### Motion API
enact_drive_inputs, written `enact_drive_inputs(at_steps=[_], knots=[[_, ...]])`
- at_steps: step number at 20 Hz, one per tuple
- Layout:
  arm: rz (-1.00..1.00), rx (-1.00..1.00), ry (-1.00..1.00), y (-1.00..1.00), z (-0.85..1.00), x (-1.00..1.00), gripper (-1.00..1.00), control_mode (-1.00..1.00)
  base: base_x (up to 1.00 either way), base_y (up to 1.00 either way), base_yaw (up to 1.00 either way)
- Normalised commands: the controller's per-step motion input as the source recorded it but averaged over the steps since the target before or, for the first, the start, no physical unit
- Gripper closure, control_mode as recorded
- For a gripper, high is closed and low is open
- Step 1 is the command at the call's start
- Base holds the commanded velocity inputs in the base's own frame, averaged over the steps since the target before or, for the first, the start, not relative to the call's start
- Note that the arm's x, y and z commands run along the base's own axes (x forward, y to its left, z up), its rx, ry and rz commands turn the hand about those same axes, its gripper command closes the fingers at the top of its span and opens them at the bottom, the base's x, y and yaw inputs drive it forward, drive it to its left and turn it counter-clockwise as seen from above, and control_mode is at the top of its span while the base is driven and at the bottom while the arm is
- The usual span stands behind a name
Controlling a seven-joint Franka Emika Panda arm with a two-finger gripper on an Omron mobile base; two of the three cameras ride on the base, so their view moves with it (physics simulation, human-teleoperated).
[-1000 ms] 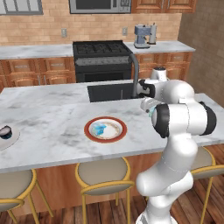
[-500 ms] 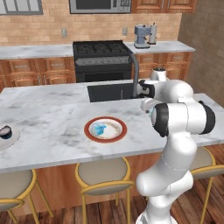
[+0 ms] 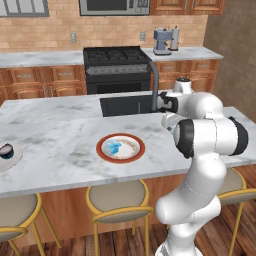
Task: Place two yogurt containers on each plate.
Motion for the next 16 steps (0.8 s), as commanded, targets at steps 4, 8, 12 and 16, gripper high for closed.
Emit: enact_drive_inputs(at_steps=[4,8,12,16], knots=[[0.00,0.00,0.00,0.00,-0.15,-0.08,-1.00,-1.00,0.00,0.00,0.00],[0.00,0.00,0.00,0.00,-0.01,0.00,-1.00,-1.00,0.00,0.00,0.00],[0.00,0.00,0.00,0.00,-0.02,0.00,-1.00,-1.00,0.00,0.00,0.00],[0.00,0.00,0.00,0.00,-0.32,0.00,-1.00,-1.00,0.00,0.00,0.00]])
